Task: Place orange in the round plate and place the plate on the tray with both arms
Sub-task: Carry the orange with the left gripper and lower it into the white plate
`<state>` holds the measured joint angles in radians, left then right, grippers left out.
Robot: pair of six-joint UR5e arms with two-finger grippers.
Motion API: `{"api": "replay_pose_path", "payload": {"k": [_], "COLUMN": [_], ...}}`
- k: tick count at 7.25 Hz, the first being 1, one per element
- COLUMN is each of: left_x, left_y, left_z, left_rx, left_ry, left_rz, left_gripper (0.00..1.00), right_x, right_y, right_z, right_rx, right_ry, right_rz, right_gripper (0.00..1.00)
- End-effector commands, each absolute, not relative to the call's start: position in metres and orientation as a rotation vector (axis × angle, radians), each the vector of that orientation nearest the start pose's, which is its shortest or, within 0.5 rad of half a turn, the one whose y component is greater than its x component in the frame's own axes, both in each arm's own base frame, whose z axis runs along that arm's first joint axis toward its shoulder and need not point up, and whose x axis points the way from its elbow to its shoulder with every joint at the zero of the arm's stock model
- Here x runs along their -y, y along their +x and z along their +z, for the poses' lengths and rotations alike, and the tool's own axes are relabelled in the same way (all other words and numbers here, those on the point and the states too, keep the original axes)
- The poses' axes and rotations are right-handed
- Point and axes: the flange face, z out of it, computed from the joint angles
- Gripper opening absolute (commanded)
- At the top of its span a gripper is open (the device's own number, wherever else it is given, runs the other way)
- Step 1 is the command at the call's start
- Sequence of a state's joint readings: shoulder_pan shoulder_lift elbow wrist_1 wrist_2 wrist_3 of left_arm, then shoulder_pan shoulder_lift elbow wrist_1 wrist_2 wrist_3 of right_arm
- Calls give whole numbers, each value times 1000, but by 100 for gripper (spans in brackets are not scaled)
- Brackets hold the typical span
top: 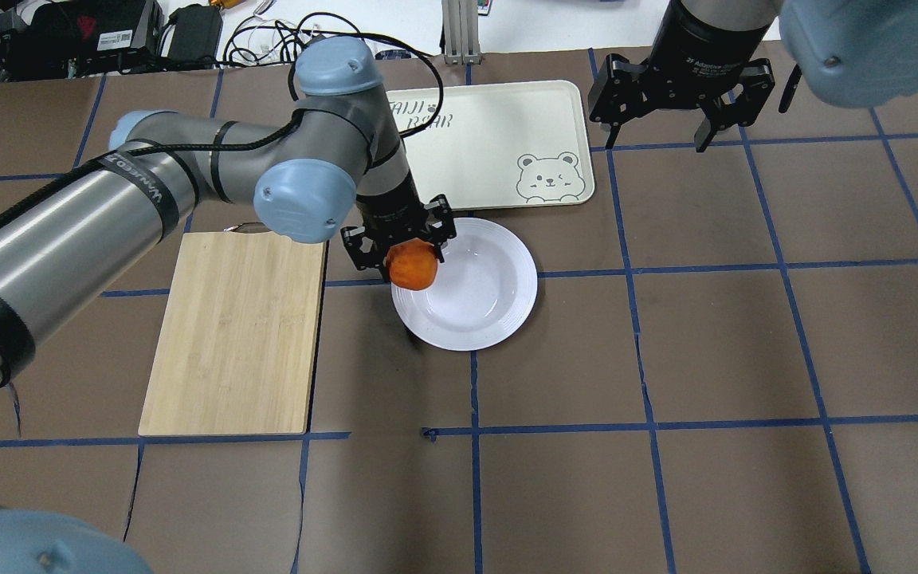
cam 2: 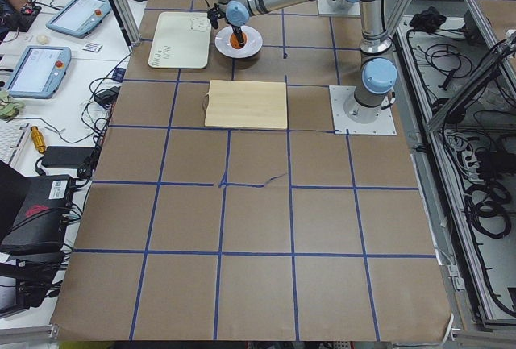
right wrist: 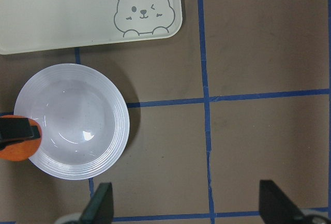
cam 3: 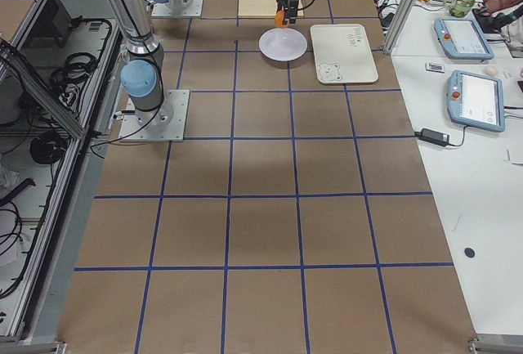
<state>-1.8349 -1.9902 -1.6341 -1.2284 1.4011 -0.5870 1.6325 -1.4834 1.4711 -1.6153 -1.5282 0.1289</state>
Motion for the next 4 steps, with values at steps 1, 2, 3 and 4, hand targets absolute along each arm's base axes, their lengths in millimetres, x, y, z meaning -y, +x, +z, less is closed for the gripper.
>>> {"api": "replay_pose_path", "payload": {"k": [1,2,3,4], "left_x": [531,529,528,529], "left_y": [-346,-348,-348,-347], "left_z": [229,217,209,205], "left_rx": [-3214,-3209,-3202,-3191], "left_ry": [-593,-581,-572,-566], "left_rz": [290,298,318,324], "left_gripper": [0,0,21,99], "right_x": [525,525,525,525], "right_y": [171,171,171,171], "right_z": [497,497,496,496], "right_rx": [-3092,-3092,-3094,-3094], "right_ry": [100,100,100,100], "right_rz": [-81,-81,-79,-79], "right_gripper": [100,100,100,100]}}
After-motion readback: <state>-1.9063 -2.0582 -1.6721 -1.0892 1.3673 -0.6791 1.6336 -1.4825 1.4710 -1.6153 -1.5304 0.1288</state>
